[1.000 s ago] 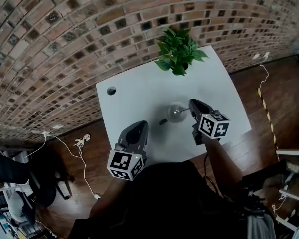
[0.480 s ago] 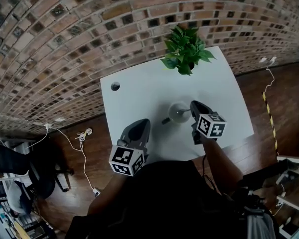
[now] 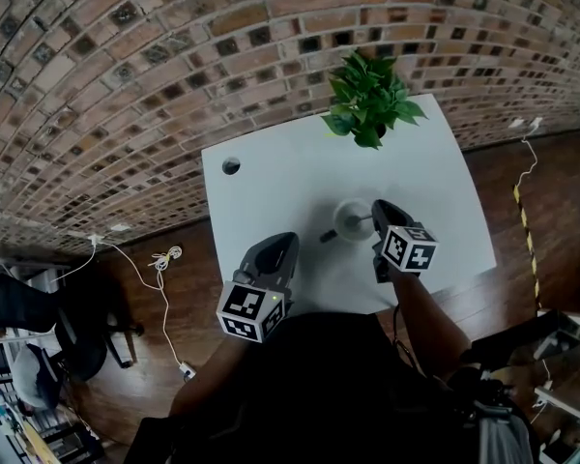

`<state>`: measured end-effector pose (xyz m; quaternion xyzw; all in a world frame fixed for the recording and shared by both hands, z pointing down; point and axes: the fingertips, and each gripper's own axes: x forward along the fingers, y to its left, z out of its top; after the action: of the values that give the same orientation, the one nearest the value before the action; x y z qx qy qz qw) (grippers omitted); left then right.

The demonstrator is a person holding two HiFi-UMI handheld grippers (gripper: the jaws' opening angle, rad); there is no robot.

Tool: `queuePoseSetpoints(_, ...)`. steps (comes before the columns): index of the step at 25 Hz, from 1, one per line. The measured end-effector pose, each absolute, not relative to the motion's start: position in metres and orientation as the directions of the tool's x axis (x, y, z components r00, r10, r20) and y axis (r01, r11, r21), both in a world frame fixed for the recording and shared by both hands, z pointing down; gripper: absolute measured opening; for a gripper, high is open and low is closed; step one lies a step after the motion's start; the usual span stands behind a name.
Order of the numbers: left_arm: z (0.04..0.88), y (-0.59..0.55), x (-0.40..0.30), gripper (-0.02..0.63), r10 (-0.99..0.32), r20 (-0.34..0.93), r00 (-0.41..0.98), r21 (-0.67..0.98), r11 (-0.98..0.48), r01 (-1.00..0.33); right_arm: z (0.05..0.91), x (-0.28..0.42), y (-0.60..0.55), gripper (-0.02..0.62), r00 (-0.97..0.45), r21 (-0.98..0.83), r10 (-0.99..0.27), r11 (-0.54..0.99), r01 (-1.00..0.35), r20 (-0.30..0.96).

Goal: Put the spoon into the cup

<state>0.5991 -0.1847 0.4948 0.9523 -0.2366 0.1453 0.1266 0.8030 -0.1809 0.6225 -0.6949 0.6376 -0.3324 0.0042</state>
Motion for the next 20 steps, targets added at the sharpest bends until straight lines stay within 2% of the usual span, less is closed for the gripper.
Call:
queuePoseSetpoints(10,0.490,-0.183,0.598,-0.006,-0.396,0.320,0.861,0.205,-0.858,-0.471,0.627,0.799,-0.183,0.034,-0.037,-0.417,-0.888,-0.178,-0.891,0.458)
queuePoseSetpoints(15,0.490,-0.184,0.598,-0.006,-0.411,0.321,0.853,0.163,-0.864,-0.477,0.627,0.798,-0.185,0.041,-0.039,-0.401,-0.895,-0.160,-0.902,0.445)
queuePoseSetpoints(16,0.489,-0.184,0.597,-0.006,-0.414,0.320,0.852,0.160,-0.863,-0.479,0.626,0.797,-0.185,0.066,-0.040,-0.398,-0.898,-0.154,-0.905,0.439)
queuePoseSetpoints(17,0.489,-0.183,0.597,-0.006,-0.415,0.321,0.851,0.160,-0.862,-0.481,0.624,0.797,-0.185,0.134,-0.041,-0.395,-0.900,-0.148,-0.907,0.433)
queuePoseSetpoints(20,0.487,-0.181,0.595,-0.006,-0.423,0.323,0.847,0.155,-0.859,-0.488,0.617,0.798,-0.185,0.191,-0.044,-0.392,-0.908,-0.136,-0.910,0.417)
